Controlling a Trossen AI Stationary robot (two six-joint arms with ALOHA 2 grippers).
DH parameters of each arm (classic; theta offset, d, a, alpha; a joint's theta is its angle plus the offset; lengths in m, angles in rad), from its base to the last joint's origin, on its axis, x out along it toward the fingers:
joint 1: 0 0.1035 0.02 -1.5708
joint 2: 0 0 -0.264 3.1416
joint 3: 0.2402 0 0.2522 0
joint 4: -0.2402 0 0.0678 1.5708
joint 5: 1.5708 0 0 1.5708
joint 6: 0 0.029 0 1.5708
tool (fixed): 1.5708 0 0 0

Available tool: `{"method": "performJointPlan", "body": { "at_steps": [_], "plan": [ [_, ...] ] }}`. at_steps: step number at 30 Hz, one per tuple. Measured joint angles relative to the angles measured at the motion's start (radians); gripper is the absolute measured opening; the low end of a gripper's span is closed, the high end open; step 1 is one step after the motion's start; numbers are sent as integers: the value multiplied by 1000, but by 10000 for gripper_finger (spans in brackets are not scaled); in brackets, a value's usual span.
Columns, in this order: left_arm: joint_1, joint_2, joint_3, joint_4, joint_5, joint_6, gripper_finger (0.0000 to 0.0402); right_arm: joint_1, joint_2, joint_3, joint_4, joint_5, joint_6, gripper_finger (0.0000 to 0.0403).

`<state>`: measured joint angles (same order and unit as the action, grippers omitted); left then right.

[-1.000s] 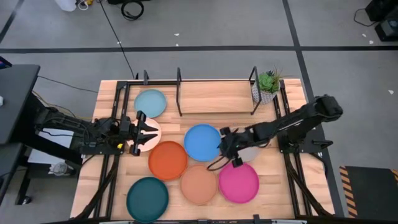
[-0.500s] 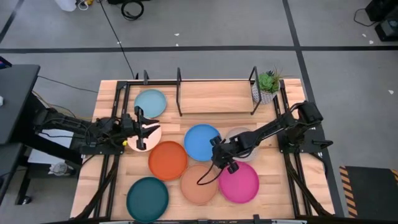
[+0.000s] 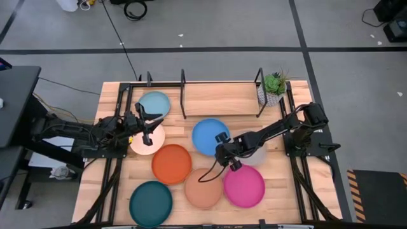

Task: Place and stack plates onto a shelf
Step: Put the blue plate on the shelf

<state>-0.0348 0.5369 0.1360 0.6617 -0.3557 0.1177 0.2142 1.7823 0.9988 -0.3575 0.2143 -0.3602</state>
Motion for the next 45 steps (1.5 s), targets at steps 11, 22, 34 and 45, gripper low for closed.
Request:
{"method": "performJointPlan", "body": {
  "at_steps": [11,22,34,45],
  "plan": [
    [6,0,0,0,2,37,100,8,-140,-1,-51,36,-5,23],
    [6,26,0,-1,2,31,100,-87,-305,-1,-292,41,77,22],
    [6,171,44,47,2,26,100,-432,-296,-2,-383,54,91,23],
    [6,264,75,42,2,51,100,-620,-296,-12,-344,-85,71,24]
  ]
}}
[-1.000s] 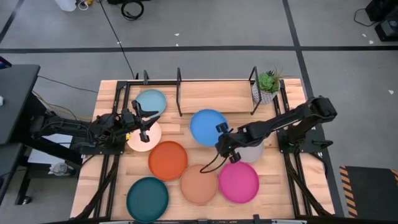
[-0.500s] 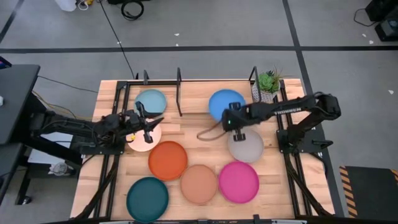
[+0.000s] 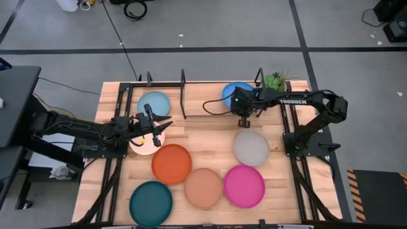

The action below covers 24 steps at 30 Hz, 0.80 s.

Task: Place and stack plates onto a shelf
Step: Put the blue plate on the shelf, then stack the orange plate on top of the blue plate on the shelf

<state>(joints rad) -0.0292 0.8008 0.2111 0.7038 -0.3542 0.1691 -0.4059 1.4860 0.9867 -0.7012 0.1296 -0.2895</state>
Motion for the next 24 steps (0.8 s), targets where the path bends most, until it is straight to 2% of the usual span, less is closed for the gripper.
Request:
{"method": "performJointPlan", "body": {
  "at_steps": [9,18,22,24],
  "plan": [
    [0,-2,0,0,0,0,100,2,-1,-26,-10,5,36,57],
    [0,-2,0,2,0,-1,100,140,-3,71,-91,69,81,127],
    [0,-2,0,1,0,-6,100,226,-3,87,-72,-76,146,163],
    [0,-2,0,1,0,-6,100,284,-1,87,-63,-115,157,176]
  ]
}}
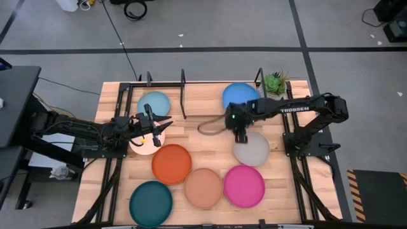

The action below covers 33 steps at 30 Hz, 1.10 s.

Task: Place and stack plates onto a shelf
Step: Stack the orange plate on top of the blue plate on the shelf

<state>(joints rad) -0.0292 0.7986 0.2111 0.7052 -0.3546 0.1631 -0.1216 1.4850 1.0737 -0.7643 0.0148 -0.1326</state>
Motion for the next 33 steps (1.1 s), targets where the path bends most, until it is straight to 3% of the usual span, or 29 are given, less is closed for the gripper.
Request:
{"method": "performJointPlan", "body": {
  "at_steps": [5,10,14,20,24,28,33],
  "plan": [
    [0,0,0,1,0,-1,100,128,2,-40,3,59,-49,184],
    [0,0,0,9,0,-2,100,153,2,-88,6,82,-46,169],
    [0,0,0,20,0,-1,100,145,3,-123,61,41,-7,156],
    [18,0,-1,42,0,7,100,213,3,-119,278,-68,1,144],
    [49,0,-1,40,0,-7,100,258,67,-55,308,-68,-23,142],
    [72,7,-2,36,0,-28,100,307,212,65,278,-61,-121,142],
    [79,7,-2,13,1,-76,100,336,378,243,203,62,-362,142]
  ]
}}
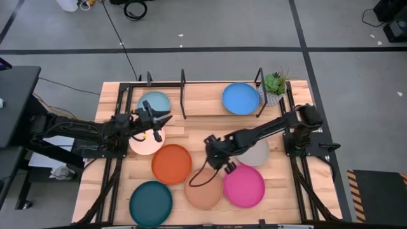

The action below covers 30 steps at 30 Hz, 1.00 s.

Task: Place and stack plates onto a shelf
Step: Stack the orange plate on top of the blue plate on the shelf

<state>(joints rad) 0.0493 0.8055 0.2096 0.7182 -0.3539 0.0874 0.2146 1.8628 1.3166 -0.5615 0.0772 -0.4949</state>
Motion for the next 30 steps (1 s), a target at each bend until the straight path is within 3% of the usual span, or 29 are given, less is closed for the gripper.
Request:
{"method": "performJointPlan", "body": {
  "at_steps": [4,9,17,24,30],
  "plan": [
    [-10,0,0,-74,17,-91,100,-2,81,101,5,16,-159,142],
    [-41,-10,0,-236,29,-220,100,-16,138,131,94,21,-378,146],
    [-197,-86,0,-391,30,-356,100,-21,228,133,253,68,-672,149],
    [-256,-182,0,-395,13,-346,100,-21,282,133,354,178,-748,143],
    [-254,-221,0,-393,7,-305,100,-21,273,133,368,184,-773,142]
  ]
}}
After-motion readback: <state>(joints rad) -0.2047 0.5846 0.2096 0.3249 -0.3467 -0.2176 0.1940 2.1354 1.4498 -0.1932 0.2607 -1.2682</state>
